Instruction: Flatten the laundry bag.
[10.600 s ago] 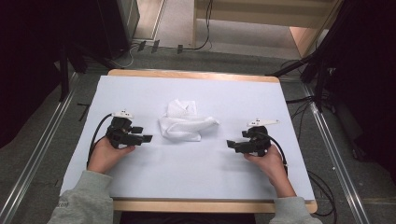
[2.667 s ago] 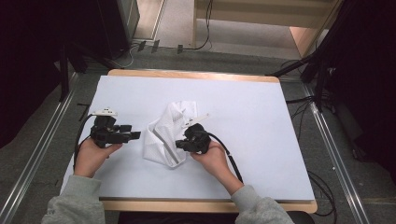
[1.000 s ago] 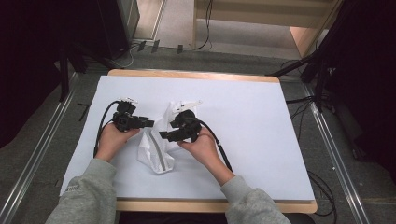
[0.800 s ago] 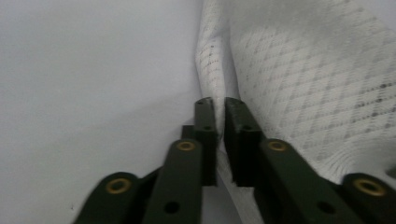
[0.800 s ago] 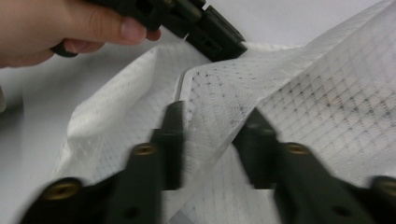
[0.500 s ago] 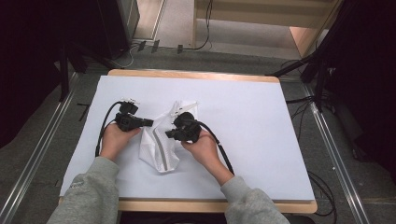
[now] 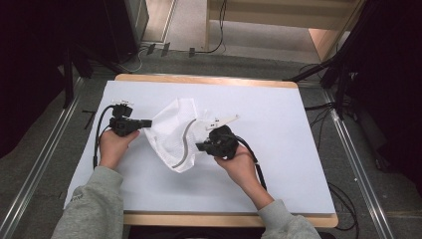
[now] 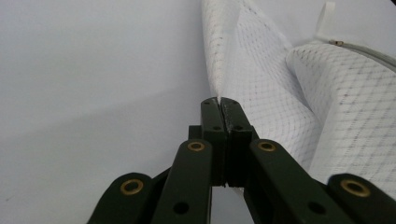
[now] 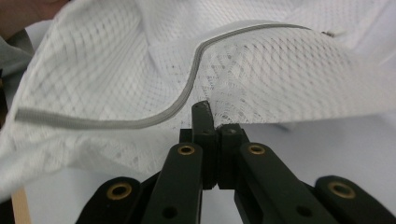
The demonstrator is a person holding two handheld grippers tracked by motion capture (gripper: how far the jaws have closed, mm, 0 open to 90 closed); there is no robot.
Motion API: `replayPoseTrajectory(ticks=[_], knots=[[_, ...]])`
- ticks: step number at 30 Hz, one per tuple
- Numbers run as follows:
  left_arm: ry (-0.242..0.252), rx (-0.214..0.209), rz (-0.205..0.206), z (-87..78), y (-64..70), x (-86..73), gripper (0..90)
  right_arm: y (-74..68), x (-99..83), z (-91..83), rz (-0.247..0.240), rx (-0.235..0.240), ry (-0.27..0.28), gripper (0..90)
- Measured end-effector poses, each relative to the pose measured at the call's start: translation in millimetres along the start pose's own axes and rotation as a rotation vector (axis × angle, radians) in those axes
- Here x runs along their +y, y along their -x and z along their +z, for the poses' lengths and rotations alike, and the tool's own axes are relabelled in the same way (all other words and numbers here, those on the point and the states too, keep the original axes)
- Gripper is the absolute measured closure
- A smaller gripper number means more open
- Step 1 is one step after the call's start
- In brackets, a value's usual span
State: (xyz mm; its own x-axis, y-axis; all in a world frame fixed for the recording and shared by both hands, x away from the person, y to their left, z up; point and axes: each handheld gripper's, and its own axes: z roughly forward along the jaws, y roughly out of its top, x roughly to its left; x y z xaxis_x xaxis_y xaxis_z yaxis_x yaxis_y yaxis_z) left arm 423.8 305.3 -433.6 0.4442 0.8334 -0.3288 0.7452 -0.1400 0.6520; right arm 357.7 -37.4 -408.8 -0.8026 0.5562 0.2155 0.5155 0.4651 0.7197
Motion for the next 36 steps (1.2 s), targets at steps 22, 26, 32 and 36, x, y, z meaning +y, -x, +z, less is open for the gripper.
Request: replayPoseTrajectory(ticks=[22, 26, 32, 36], knots=[[-0.036, -0.055, -0.01, -1.1, -0.8, -18.5, 88.1, -24.3, -68.5, -5.2, 0.053, 0.03, -0.039, 90.0], [-0.032, -0.041, 0.01, -2.5, 0.1, -16.0, 83.6, -27.2, -72.5, -5.1, 0.059, 0.041, -0.042, 87.4], [0.02, -0.036, 0.055, -16.0, 4.6, -10.2, 58.6, -24.3, -74.0, -27.9, 0.027, -0.001, -0.007, 72.7], [0.028, -0.044, 0.064, -22.8, 9.4, -7.6, 56.9, -17.3, -75.2, -39.1, 0.028, -0.017, 0.019, 71.3]])
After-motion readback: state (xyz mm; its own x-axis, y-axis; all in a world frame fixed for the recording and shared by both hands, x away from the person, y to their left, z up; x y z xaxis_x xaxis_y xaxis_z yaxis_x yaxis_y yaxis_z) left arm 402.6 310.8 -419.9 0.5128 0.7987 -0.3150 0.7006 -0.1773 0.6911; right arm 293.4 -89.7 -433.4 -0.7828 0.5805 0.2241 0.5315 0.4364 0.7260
